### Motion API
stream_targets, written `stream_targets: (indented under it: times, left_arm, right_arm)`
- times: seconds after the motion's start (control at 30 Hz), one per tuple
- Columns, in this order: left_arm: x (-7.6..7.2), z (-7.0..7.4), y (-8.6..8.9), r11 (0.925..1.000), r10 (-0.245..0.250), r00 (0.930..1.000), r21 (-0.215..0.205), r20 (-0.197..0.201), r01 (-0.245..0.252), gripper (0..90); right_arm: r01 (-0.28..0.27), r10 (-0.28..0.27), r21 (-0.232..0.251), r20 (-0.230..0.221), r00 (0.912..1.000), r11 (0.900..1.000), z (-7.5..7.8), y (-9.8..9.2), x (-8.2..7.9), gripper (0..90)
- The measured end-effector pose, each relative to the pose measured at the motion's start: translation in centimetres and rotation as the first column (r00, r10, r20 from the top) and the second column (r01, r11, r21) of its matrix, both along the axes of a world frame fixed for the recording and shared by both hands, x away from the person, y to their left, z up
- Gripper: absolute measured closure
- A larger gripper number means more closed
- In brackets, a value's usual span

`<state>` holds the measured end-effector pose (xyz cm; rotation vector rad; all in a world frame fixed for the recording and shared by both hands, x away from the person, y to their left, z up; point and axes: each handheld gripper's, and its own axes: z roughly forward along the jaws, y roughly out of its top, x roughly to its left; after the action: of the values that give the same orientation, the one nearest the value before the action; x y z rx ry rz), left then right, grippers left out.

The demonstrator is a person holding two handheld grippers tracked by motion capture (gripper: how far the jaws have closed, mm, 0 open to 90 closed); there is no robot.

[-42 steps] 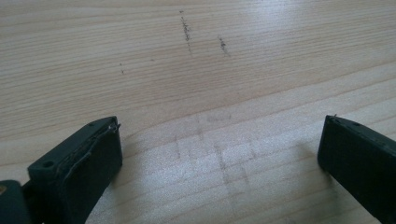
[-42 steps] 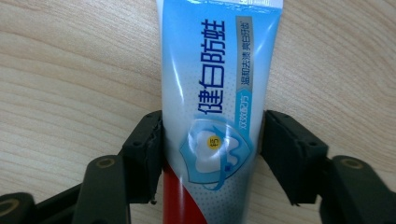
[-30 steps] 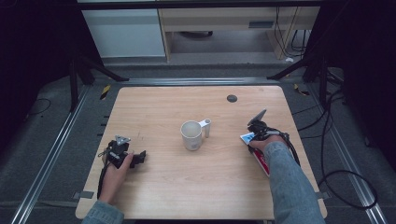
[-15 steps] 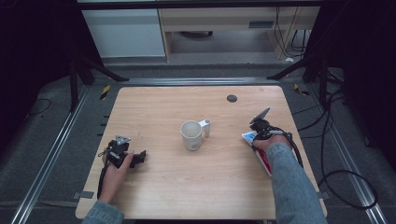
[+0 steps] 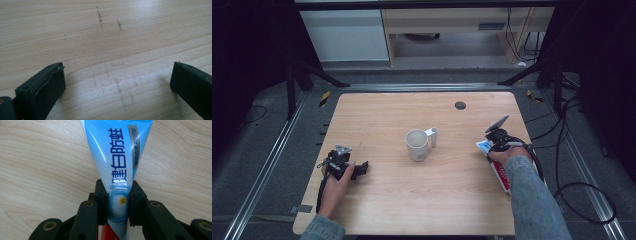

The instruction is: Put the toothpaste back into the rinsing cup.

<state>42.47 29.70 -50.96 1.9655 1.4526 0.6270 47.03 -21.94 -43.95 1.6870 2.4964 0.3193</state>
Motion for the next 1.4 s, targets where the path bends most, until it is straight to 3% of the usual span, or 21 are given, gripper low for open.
stream_targets:
  times: [0.43, 0.73, 0.93, 1.4]
  left_arm:
    - [0.0, 0.0, 0.0, 1.0000, 0.002, 1.0000, 0.000, 0.000, -0.002, 0.0]
    - [0.0, 0.0, -0.1, 1.0000, 0.007, 1.0000, 0.000, 0.000, -0.007, 0.0]
    - [0.0, 0.0, -0.1, 1.0000, 0.007, 1.0000, 0.000, 0.000, -0.007, 0.0]
    - [0.0, 0.0, -0.1, 0.9999, 0.011, 0.9999, 0.002, -0.001, -0.011, 0.0]
  right_arm:
    - [0.013, -0.018, 0.062, 0.095, 0.9953, 0.998, 2.9, -0.9, -1.9, 73.1]
    - [0.005, -0.032, 0.143, 0.189, 0.9814, 0.990, 4.9, -1.0, -2.9, 73.1]
    - [0.008, -0.050, 0.179, 0.234, 0.9710, 0.984, 4.8, -1.3, -3.2, 73.2]
    - [0.001, -0.045, 0.170, 0.256, 0.9657, 0.985, 4.7, -1.3, -3.6, 73.2]
